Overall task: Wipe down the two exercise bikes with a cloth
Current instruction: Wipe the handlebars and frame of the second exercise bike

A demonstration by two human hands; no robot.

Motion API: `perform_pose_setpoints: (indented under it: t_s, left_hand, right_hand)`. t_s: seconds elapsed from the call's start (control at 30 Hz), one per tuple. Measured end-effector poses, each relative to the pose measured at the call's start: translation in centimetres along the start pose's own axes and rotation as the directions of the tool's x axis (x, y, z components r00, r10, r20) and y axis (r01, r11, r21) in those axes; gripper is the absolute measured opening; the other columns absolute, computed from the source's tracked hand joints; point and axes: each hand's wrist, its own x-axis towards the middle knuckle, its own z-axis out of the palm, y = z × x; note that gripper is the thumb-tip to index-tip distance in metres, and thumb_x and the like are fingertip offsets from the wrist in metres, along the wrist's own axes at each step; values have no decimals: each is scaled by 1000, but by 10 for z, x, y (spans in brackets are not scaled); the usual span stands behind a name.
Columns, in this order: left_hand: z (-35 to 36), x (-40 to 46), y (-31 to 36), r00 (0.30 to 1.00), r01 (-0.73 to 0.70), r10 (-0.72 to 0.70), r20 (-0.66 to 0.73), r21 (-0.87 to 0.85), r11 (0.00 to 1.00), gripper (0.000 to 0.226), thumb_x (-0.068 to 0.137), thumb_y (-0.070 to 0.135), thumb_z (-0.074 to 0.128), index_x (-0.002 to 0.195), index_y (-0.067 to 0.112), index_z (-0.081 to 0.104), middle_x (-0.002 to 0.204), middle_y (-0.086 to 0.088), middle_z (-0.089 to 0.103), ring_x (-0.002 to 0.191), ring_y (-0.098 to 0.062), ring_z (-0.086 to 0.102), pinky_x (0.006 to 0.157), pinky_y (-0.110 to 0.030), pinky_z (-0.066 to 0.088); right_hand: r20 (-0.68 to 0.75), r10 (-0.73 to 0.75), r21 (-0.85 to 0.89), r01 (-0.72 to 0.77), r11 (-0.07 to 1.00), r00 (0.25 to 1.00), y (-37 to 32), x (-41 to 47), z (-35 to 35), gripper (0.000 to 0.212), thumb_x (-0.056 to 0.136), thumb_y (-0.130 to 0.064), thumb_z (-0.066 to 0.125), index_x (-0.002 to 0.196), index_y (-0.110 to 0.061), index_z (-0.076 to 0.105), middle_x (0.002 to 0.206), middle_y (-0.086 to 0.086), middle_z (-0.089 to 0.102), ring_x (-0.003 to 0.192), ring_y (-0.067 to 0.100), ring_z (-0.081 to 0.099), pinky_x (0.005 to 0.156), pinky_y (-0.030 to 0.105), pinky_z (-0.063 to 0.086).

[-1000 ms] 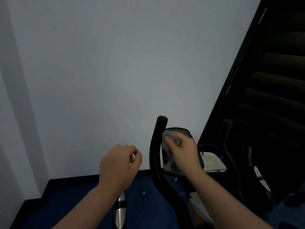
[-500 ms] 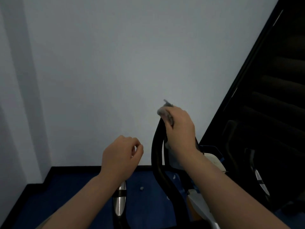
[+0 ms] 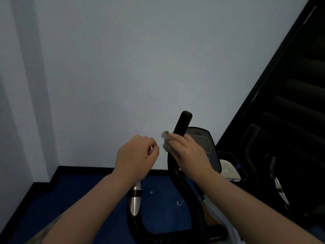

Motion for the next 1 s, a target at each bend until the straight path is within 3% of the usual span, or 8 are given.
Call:
perform_pose_setpoints:
  t_s: [0.07, 0.13, 0.27, 0.43, 0.6, 0.73, 0.83, 1.0]
  left_hand:
    - [0, 1, 0, 1000, -3, 3, 6, 3, 1000, 21, 92, 34, 47, 81, 26, 64, 73, 9, 57, 77, -8, 48, 61, -28, 45]
    - [0, 2, 0, 1000, -5, 5, 3, 15, 1000, 21, 92, 35, 47, 82, 27, 64, 73, 10, 58, 77, -8, 47, 61, -29, 45]
    - [2, 1, 0, 1000, 6, -6, -19, 22, 1000, 22, 91, 35, 46, 80, 27, 64, 70, 10, 57, 73, -6, 45, 56, -25, 40]
    - [2, 2, -1, 1000, -7, 7, -14, 31, 999, 23, 92, 35, 45, 83, 26, 64, 72, 10, 59, 75, -6, 45, 56, -24, 39]
    - [3, 2, -1, 1000, -6, 6, -22, 25, 1000, 23, 92, 35, 45, 83, 26, 64, 71, 10, 58, 74, -6, 45, 55, -24, 38]
    - [2, 3, -2, 1000, -7, 7, -11, 21, 1000, 23, 91, 36, 44, 84, 27, 64, 73, 10, 59, 75, -6, 46, 55, -22, 37]
    - [2, 2, -2, 1000, -7, 7, -2, 11, 1000, 23, 91, 36, 44, 85, 27, 64, 74, 10, 59, 76, -6, 46, 57, -23, 38]
    - [3, 2, -2, 1000, 8, -8, -13, 2, 1000, 22, 91, 34, 46, 84, 26, 65, 73, 10, 58, 74, -6, 44, 56, -25, 38]
  right_hand:
    - [72, 52, 178, -65, 982, 996, 1, -1, -6, 26, 91, -24, 63, 113, -12, 67, 122, -1, 63, 96, 19, 59, 73, 39, 55]
    - [24, 89, 265, -92, 960, 996, 5, 13, -17, 31, 92, -32, 58, 118, -16, 64, 118, -2, 57, 95, 13, 59, 77, 31, 54]
    - [-181, 92, 132, -68, 989, 979, 3, 35, -24, 28, 90, -15, 65, 117, -9, 66, 110, 7, 61, 82, 20, 63, 60, 31, 55]
    - [11, 24, 89, -24, 996, 1000, -11, 3, -3, 12, 89, -14, 66, 97, -5, 68, 100, 6, 63, 73, 26, 64, 50, 32, 51]
    - [-208, 132, 168, -98, 981, 969, 4, 33, -15, 16, 88, -16, 67, 104, -12, 71, 102, 2, 64, 77, 18, 65, 60, 27, 53]
    - [-28, 99, 190, -92, 977, 995, -4, 4, 0, 18, 88, -19, 67, 106, -17, 71, 99, -2, 64, 74, 17, 65, 57, 34, 55]
    - [98, 79, 328, -108, 939, 992, 6, 8, -4, 16, 89, -26, 65, 104, -26, 70, 100, -9, 62, 86, 12, 64, 70, 33, 54]
    - [30, 154, 335, -155, 929, 988, 7, 7, 1, 22, 88, -24, 66, 110, -24, 70, 106, -12, 61, 91, 8, 62, 76, 25, 51]
